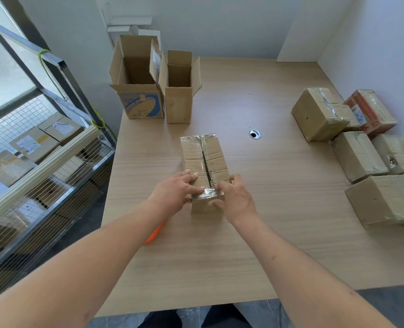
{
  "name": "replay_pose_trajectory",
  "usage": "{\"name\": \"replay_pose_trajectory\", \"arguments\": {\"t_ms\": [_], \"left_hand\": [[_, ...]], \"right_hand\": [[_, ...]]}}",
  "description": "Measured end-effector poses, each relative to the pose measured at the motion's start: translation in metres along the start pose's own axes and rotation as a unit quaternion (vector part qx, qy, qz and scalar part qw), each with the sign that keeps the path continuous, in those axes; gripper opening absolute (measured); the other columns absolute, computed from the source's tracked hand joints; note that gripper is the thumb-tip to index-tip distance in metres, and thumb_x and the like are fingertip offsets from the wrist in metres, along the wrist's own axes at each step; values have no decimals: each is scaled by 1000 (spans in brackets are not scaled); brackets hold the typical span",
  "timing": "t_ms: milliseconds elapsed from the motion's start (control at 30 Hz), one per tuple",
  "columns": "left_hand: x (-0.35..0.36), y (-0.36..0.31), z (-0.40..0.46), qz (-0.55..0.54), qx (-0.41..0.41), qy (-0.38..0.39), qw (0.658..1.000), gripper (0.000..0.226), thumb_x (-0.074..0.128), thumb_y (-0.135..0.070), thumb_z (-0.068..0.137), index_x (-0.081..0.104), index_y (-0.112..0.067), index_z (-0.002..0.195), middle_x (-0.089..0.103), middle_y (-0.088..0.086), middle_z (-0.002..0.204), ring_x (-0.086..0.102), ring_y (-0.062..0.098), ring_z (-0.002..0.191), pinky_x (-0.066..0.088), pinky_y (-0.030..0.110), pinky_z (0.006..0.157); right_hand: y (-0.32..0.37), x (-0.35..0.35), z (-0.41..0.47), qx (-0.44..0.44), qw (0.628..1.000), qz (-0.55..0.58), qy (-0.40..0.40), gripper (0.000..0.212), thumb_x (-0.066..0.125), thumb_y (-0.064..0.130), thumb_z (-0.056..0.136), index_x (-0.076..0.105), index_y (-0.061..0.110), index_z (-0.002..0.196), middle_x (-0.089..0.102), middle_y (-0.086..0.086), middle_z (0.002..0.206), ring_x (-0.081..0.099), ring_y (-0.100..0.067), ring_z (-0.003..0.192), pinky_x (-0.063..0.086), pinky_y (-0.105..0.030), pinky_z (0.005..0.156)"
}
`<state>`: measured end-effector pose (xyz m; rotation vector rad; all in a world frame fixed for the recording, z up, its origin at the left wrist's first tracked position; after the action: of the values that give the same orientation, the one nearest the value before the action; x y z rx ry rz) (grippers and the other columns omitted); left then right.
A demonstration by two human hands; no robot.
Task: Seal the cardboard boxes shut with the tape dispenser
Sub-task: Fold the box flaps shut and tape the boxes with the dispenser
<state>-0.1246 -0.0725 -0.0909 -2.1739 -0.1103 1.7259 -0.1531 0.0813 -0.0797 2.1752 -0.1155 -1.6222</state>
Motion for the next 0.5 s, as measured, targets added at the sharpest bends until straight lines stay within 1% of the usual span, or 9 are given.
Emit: {"name": "replay_pose_trajectory", "arguments": {"t_ms": [33,67,100,167,233,267,333,400,500], "left_hand": [[0,-1,1,0,7,3,1000,51,63,-21,99,53,-47,141,31,-10,163,20,14,153,39,35,114],[1,-3,1,3,14,8,1000,52,62,-20,99,51,-46,143,29,-9,164,19,15,153,36,34,116],[1,-5,1,9,23,17,1000,56,60,-15,99,49,-45,145,27,-8,165,17,16,154,33,32,118],[0,-7,0,5,42,31,999,71,55,2,94,42,-40,151,21,-7,167,14,17,155,28,29,120],[-4,-4,-6,-38,42,31,998,86,47,15,86,38,-34,155,19,-8,167,12,13,155,26,26,119],[-6,-2,-9,-60,36,24,997,88,45,18,83,37,-31,156,19,-9,167,13,11,154,26,25,119],[-9,1,-14,-82,28,0,996,87,45,16,82,37,-28,156,19,-11,167,17,8,153,30,26,118],[-9,3,-17,-85,20,-24,996,82,49,12,83,37,-25,156,17,-11,167,20,8,152,36,28,115],[-12,10,-19,-94,1,-49,994,78,48,8,86,31,-18,158,15,-4,168,17,15,154,33,30,117]], "right_hand": [[2,5,0,12,1000,8,21,62,89,49,70,56,19,114,37,-6,128,55,-29,107,52,-40,89],[5,9,0,24,999,9,34,79,88,61,64,49,19,119,33,-7,129,51,-30,111,51,-42,92],[9,13,-1,35,999,2,35,91,82,72,62,43,18,125,31,-9,131,47,-32,115,49,-43,95],[14,17,-2,58,998,-23,15,106,68,86,63,37,13,134,29,-13,135,44,-36,120,45,-43,102],[17,18,0,77,996,-40,0,112,64,89,63,34,10,136,30,-15,137,45,-38,120,43,-43,104],[19,19,0,83,995,-46,-5,111,65,88,64,34,9,136,31,-15,136,46,-39,119,42,-43,103],[22,20,2,94,994,-57,-16,108,63,83,63,32,9,136,31,-16,136,47,-39,118,41,-43,103],[24,24,2,108,991,-73,-13,112,61,80,59,26,10,139,29,-19,141,45,-41,120,39,-44,105],[28,31,6,116,990,-86,6,117,63,78,59,8,24,147,19,-26,149,36,-47,129,32,-50,112]]}}
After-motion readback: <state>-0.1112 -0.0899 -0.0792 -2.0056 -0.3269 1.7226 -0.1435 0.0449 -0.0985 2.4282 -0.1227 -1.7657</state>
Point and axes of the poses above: each hand's wrist, its own z-axis towards the middle knuckle, its own x-axis out of the palm, y = z × x, the point moved 10 cm from there along z, towards the middle knuckle
